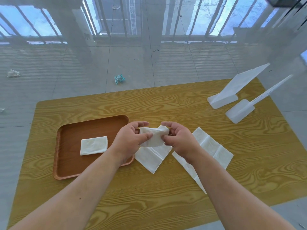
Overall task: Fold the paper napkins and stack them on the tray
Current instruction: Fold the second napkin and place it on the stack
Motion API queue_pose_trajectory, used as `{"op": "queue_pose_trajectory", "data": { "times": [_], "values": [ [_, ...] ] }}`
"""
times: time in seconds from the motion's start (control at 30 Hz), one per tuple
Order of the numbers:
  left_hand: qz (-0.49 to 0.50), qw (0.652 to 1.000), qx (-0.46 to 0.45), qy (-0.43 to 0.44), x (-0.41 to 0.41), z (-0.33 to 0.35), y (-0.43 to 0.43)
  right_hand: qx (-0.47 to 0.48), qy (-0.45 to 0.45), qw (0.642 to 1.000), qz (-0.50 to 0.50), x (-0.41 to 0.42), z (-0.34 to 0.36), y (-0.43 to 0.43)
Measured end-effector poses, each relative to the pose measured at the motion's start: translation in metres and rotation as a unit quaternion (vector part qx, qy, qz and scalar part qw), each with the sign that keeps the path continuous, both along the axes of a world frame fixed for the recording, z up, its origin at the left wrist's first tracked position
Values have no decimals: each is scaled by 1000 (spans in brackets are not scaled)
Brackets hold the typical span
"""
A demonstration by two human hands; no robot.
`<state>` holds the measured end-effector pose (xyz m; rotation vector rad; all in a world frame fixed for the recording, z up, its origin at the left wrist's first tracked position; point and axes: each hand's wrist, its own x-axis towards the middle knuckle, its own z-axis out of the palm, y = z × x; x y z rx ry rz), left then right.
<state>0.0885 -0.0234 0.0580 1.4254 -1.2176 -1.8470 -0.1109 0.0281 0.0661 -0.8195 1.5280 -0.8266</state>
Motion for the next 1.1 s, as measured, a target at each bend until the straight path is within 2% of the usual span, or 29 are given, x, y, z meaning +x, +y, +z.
{"op": "queue_pose_trajectory", "data": {
  "times": [0.07,0.13,0.23,0.33,0.37,0.43,0.47,0.53,0.57,0.63,0.73,0.97,1.1],
  "values": [
    [-29,998,-33,-34,1,5,-3,-30,90,995,20,1,5,-3],
    [-49,990,-79,-103,3,8,-7,-59,164,984,32,2,10,-5],
    [-71,956,-167,-230,6,10,-10,-100,242,964,49,5,9,-6],
    [-71,933,-233,-264,6,13,-9,-130,316,938,56,5,5,-6],
    [-71,926,-254,-271,6,13,-9,-126,291,947,50,3,4,-7],
    [-60,932,-246,-258,8,9,-11,-87,132,987,16,0,5,-8],
    [-44,954,-201,-216,10,8,-12,-63,39,997,-4,-2,5,-8],
    [-23,994,-66,-84,12,5,-10,-32,-75,996,-37,-5,3,-7],
    [-25,999,-14,-35,13,2,-9,-19,-111,992,-49,-6,2,-6],
    [-47,998,47,7,14,-5,-5,12,-160,984,-75,-6,-1,-3],
    [-58,995,79,5,14,-15,2,56,-182,976,-108,-6,-7,-1],
    [-14,995,94,-18,11,-16,9,121,-130,983,-44,-1,-14,4],
    [-10,993,114,3,11,-12,10,121,-131,983,-35,0,-16,5]
  ]
}}
